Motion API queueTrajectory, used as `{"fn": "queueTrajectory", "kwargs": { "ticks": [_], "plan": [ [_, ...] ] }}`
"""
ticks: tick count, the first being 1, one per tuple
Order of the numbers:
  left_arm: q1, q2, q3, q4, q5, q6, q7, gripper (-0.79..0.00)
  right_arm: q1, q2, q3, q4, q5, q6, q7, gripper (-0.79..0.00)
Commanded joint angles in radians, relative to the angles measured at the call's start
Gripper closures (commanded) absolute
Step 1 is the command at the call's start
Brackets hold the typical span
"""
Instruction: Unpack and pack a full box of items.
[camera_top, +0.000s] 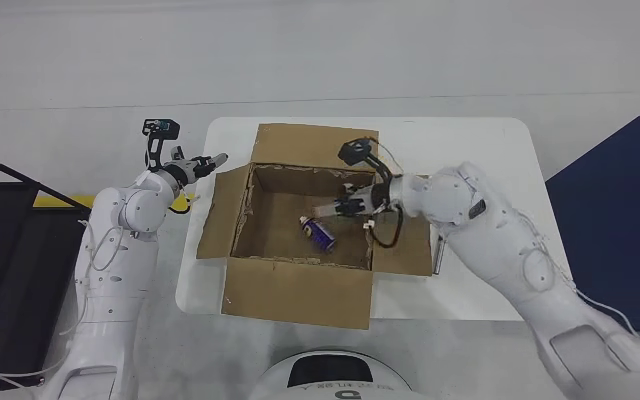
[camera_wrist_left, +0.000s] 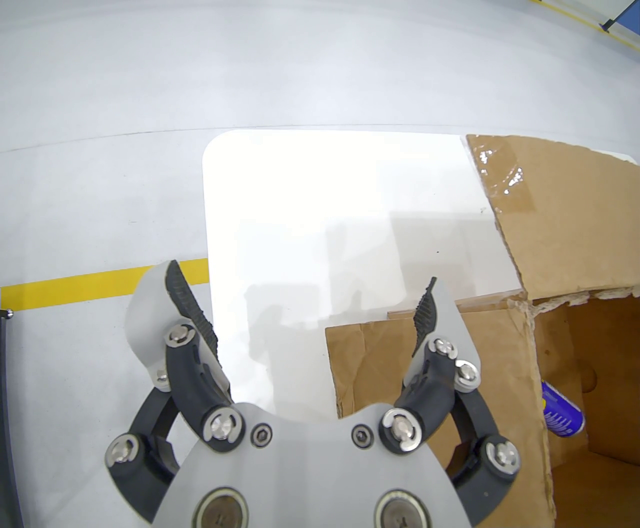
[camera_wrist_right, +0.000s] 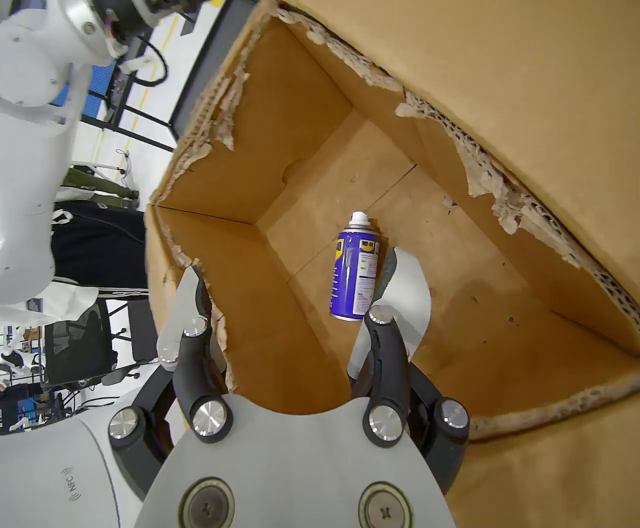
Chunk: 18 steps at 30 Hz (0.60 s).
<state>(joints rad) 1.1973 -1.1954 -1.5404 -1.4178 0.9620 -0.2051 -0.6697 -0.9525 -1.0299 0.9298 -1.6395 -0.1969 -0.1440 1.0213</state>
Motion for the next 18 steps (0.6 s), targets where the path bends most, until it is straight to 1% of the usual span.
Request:
{"fn": "queueTrajectory", "kwargs": {
  "ticks": [1,4,6,9,11,12,14,16,18],
  "plan": [
    [0.000,0.000,0.000,0.000,0.000,0.000,0.000,-0.785,-0.045,0.024,0.100,-0.047,0.051,-0.034,0.042,-0.606],
    [0.000,0.000,0.000,0.000,0.000,0.000,0.000,-0.785,-0.130,0.060,0.271,-0.095,0.137,-0.094,0.096,-0.622],
    [0.000,0.000,0.000,0.000,0.000,0.000,0.000,-0.785,-0.190,0.081,0.392,-0.103,0.199,-0.130,0.127,-0.637],
    [0.000,0.000,0.000,0.000,0.000,0.000,0.000,-0.785,-0.272,0.105,0.548,-0.090,0.284,-0.166,0.176,-0.646],
    [0.000,0.000,0.000,0.000,0.000,0.000,0.000,-0.785,-0.314,0.117,0.622,-0.068,0.320,-0.177,0.211,-0.662],
    [0.000,0.000,0.000,0.000,0.000,0.000,0.000,-0.785,-0.331,0.121,0.645,-0.056,0.328,-0.174,0.232,-0.668],
    [0.000,0.000,0.000,0.000,0.000,0.000,0.000,-0.785,-0.350,0.128,0.667,-0.037,0.310,-0.164,0.260,-0.656],
    [0.000,0.000,0.000,0.000,0.000,0.000,0.000,-0.785,-0.359,0.130,0.655,-0.019,0.285,-0.157,0.270,-0.643],
    [0.000,0.000,0.000,0.000,0.000,0.000,0.000,-0.785,-0.352,0.129,0.621,0.002,0.259,-0.148,0.273,-0.597]
  ]
}}
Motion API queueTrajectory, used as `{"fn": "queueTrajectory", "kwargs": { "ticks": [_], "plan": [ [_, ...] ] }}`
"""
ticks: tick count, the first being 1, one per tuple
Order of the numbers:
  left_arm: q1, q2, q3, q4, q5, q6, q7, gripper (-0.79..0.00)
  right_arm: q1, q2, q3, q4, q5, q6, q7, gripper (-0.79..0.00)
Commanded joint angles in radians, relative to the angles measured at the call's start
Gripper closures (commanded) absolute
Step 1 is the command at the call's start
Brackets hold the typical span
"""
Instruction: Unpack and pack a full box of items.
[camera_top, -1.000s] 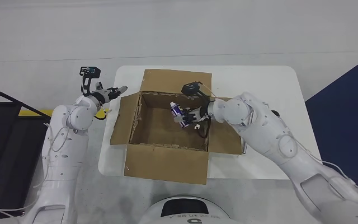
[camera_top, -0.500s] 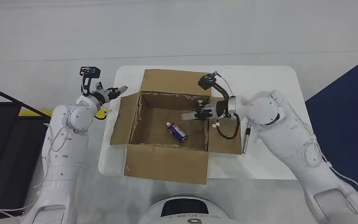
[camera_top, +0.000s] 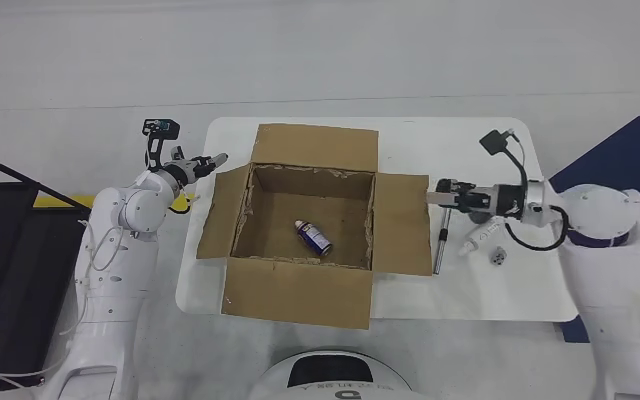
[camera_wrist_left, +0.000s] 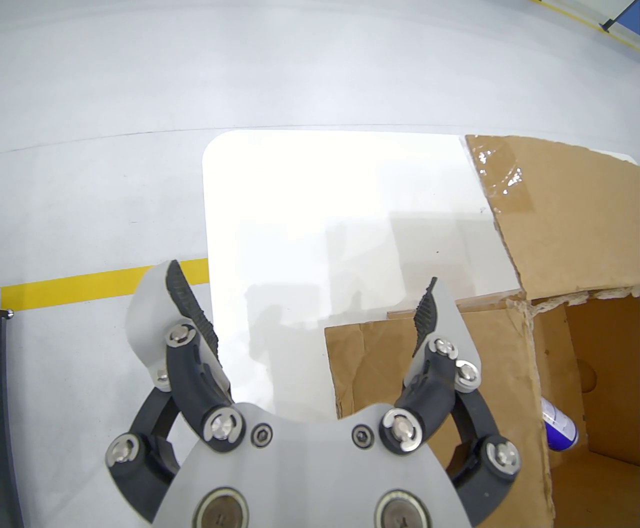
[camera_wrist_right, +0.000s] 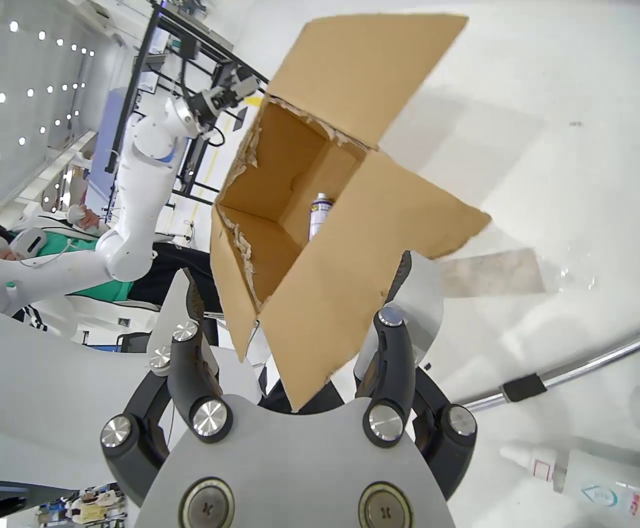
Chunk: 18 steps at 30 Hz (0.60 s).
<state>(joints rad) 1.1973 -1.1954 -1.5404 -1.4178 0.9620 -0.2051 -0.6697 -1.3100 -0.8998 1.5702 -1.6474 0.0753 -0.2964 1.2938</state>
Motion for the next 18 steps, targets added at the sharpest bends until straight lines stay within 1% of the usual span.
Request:
{"fn": "queueTrajectory", "kwargs": {
  "ticks": [1,7,9,11,14,15,18],
  "plan": [
    [0.000,0.000,0.000,0.000,0.000,0.000,0.000,-0.785,0.014,-0.002,-0.042,0.018,-0.031,0.009,-0.003,-0.600],
    [0.000,0.000,0.000,0.000,0.000,0.000,0.000,-0.785,0.094,-0.021,-0.209,0.057,-0.118,0.051,-0.043,-0.523],
    [0.000,0.000,0.000,0.000,0.000,0.000,0.000,-0.785,0.130,-0.029,-0.263,0.077,-0.149,0.073,-0.062,-0.523],
    [0.000,0.000,0.000,0.000,0.000,0.000,0.000,-0.785,0.161,-0.038,-0.311,0.093,-0.158,0.087,-0.075,-0.499],
    [0.000,0.000,0.000,0.000,0.000,0.000,0.000,-0.785,0.196,-0.047,-0.360,0.110,-0.166,0.097,-0.088,-0.477],
    [0.000,0.000,0.000,0.000,0.000,0.000,0.000,-0.785,0.205,-0.050,-0.372,0.112,-0.162,0.100,-0.090,-0.456],
    [0.000,0.000,0.000,0.000,0.000,0.000,0.000,-0.785,0.223,-0.056,-0.402,0.113,-0.155,0.103,-0.099,-0.437]
  ]
}}
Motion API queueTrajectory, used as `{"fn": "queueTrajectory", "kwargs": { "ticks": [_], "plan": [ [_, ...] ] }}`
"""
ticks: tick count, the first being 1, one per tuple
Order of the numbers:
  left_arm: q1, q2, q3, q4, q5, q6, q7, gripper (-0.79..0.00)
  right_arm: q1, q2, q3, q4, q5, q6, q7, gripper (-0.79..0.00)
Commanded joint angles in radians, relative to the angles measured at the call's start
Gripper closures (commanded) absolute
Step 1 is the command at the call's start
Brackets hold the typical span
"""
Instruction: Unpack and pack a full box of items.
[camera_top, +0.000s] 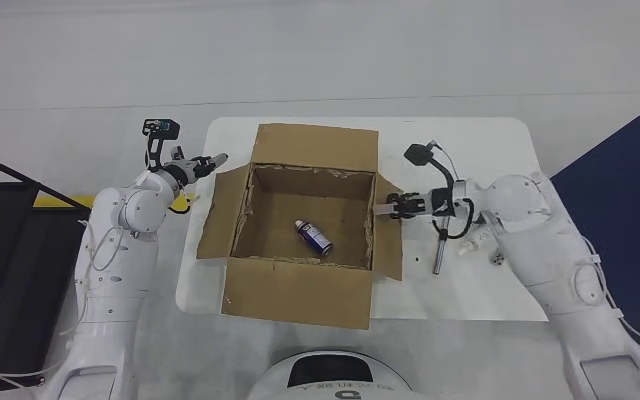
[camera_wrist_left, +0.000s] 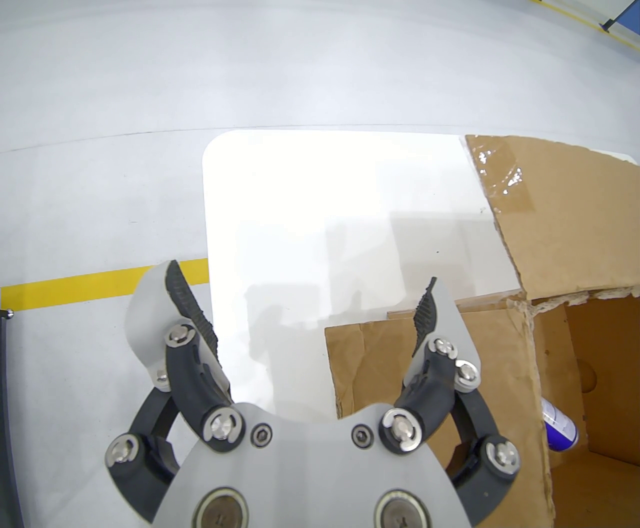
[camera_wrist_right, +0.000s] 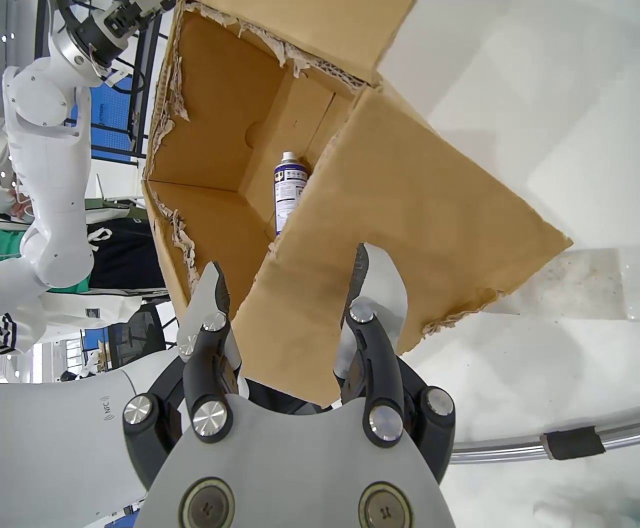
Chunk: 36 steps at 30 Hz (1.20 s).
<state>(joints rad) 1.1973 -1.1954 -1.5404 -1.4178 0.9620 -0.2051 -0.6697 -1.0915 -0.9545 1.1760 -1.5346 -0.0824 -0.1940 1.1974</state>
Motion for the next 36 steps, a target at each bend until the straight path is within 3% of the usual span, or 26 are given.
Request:
{"fn": "queueTrajectory", "kwargs": {
  "ticks": [1,6,9,13,14,18,22,24,26,29,36],
  "plan": [
    [0.000,0.000,0.000,0.000,0.000,0.000,0.000,-0.785,0.008,-0.003,-0.016,-0.001,0.007,0.001,-0.005,-0.413],
    [0.000,0.000,0.000,0.000,0.000,0.000,0.000,-0.785,0.018,-0.009,-0.040,0.004,0.057,-0.009,0.003,-0.440],
    [0.000,0.000,0.000,0.000,0.000,0.000,0.000,-0.785,0.020,-0.005,-0.014,0.019,0.087,-0.025,0.008,-0.566],
    [0.000,0.000,0.000,0.000,0.000,0.000,0.000,-0.785,-0.001,0.016,0.082,0.047,0.137,-0.067,0.042,-0.622],
    [0.000,0.000,0.000,0.000,0.000,0.000,0.000,-0.785,-0.012,0.023,0.114,0.052,0.156,-0.086,0.065,-0.674],
    [0.000,0.000,0.000,0.000,0.000,0.000,0.000,-0.785,-0.064,0.058,0.265,0.072,0.282,-0.181,0.248,-0.606],
    [0.000,0.000,0.000,0.000,0.000,0.000,0.000,-0.785,-0.144,0.101,0.397,0.015,0.311,-0.154,0.275,-0.585],
    [0.000,0.000,0.000,0.000,0.000,0.000,0.000,-0.785,-0.185,0.122,0.454,-0.002,0.308,-0.152,0.277,-0.637],
    [0.000,0.000,0.000,0.000,0.000,0.000,0.000,-0.785,-0.217,0.141,0.492,-0.017,0.322,-0.141,0.288,-0.785],
    [0.000,0.000,0.000,0.000,0.000,0.000,0.000,-0.785,-0.250,0.165,0.513,-0.058,0.310,-0.133,0.296,-0.785],
    [0.000,0.000,0.000,0.000,0.000,0.000,0.000,-0.785,-0.253,0.167,0.511,-0.062,0.308,-0.133,0.296,-0.785]
  ]
}}
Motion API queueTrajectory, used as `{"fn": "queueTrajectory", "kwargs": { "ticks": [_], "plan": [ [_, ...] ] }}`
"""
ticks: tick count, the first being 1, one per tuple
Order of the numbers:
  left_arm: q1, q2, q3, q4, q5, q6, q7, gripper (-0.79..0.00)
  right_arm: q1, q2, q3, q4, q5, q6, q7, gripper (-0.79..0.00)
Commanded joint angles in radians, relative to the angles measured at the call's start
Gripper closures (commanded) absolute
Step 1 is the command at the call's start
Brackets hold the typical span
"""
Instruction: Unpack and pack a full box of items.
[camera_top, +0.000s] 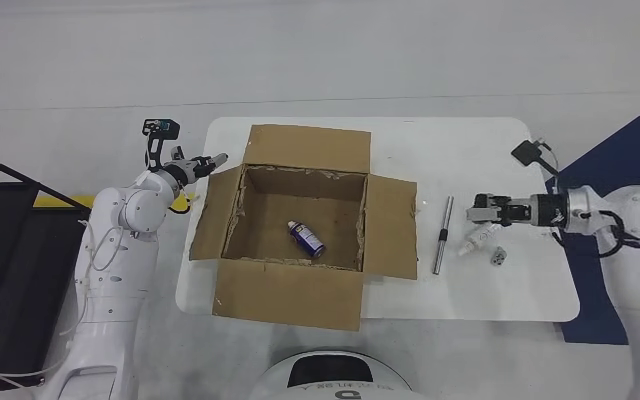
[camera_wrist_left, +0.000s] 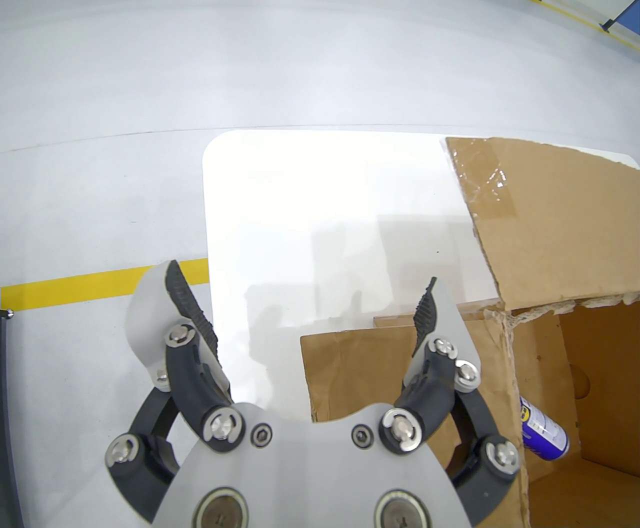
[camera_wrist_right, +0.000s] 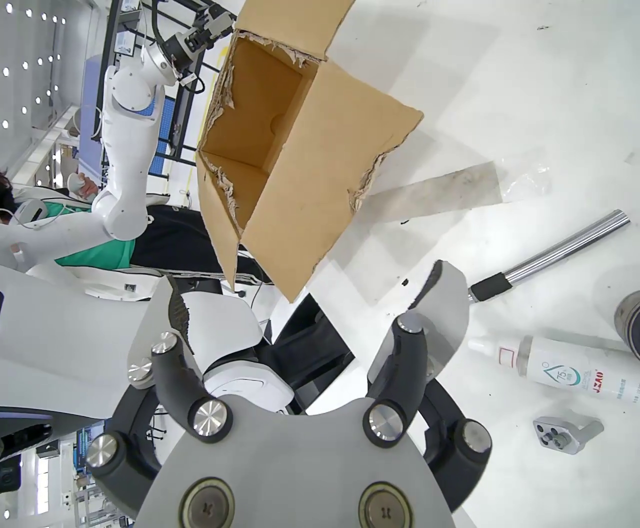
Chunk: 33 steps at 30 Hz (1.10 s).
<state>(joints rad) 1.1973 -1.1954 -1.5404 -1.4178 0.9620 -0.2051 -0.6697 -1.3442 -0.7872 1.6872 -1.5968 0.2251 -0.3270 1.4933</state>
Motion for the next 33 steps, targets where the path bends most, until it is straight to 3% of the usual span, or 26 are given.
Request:
{"fn": "queueTrajectory", "kwargs": {
  "ticks": [1,8,14,18,22,33],
  "plan": [
    [0.000,0.000,0.000,0.000,0.000,0.000,0.000,-0.785,0.000,0.000,0.000,0.000,0.000,0.000,0.000,-0.785],
    [0.000,0.000,0.000,0.000,0.000,0.000,0.000,-0.785,-0.063,0.014,0.039,0.092,-0.110,-0.018,-0.019,-0.785],
    [0.000,0.000,0.000,0.000,0.000,0.000,0.000,-0.785,-0.227,0.034,0.169,0.088,-0.299,-0.061,-0.108,-0.785],
    [0.000,0.000,0.000,0.000,0.000,0.000,0.000,-0.785,-0.320,0.036,0.199,-0.002,-0.467,0.028,-0.178,-0.650],
    [0.000,0.000,0.000,0.000,0.000,0.000,0.000,-0.785,-0.346,0.037,0.140,-0.068,-0.628,0.129,-0.197,-0.560],
    [0.000,0.000,0.000,0.000,0.000,0.000,0.000,-0.785,-0.263,0.035,-0.005,-0.049,-0.821,0.310,-0.188,-0.517]
  ]
}}
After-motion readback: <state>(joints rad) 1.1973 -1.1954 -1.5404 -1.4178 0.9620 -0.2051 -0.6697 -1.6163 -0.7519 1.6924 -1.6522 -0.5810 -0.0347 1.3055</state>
